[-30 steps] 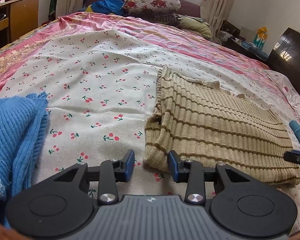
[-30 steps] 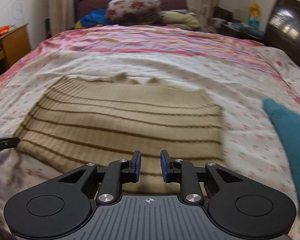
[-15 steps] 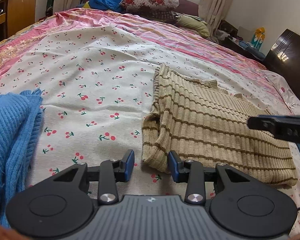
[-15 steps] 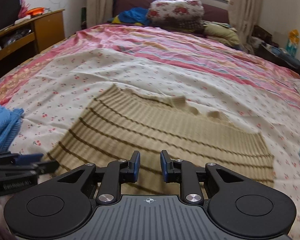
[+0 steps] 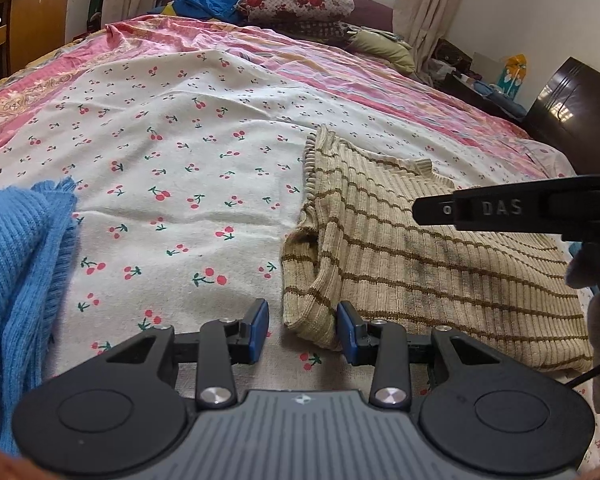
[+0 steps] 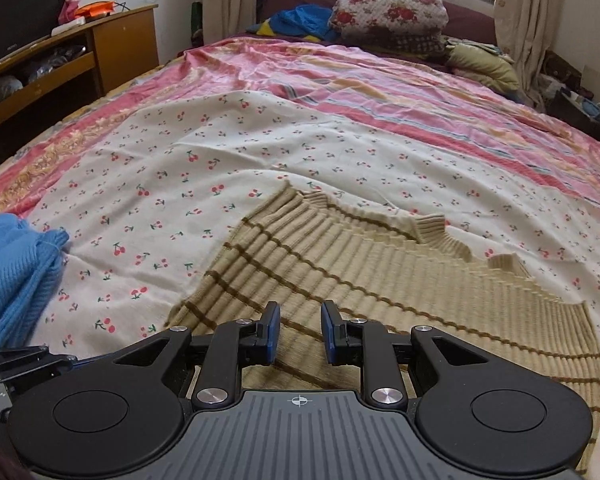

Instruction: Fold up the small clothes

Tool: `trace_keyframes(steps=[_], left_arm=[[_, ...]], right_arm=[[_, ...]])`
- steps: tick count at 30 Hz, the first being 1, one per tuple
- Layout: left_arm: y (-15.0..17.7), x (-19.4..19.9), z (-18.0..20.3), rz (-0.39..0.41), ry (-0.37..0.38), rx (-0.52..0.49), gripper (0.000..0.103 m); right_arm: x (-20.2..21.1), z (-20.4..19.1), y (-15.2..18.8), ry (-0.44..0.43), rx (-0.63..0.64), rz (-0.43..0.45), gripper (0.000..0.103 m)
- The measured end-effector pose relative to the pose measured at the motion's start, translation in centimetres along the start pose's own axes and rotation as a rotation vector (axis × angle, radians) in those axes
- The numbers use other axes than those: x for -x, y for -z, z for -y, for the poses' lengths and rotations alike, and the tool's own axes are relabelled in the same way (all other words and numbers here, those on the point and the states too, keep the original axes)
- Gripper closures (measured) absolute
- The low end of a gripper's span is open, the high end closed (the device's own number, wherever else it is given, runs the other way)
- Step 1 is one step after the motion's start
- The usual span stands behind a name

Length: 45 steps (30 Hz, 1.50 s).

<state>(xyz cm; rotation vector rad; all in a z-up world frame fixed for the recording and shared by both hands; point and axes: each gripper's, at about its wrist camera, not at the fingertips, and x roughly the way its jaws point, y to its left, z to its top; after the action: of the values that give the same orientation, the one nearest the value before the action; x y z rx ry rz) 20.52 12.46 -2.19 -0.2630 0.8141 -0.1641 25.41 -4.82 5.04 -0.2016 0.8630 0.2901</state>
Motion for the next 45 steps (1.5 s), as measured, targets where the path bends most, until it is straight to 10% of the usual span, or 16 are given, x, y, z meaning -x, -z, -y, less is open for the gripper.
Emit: trace_keyframes(steps=[45], left_arm=[[0.2, -0.4, -0.5, 0.006, 0.088, 0.043, 0.06]], right_arm=[[-8.5, -2.5, -6.0, -0.022, -0.059, -0.126, 0.06]])
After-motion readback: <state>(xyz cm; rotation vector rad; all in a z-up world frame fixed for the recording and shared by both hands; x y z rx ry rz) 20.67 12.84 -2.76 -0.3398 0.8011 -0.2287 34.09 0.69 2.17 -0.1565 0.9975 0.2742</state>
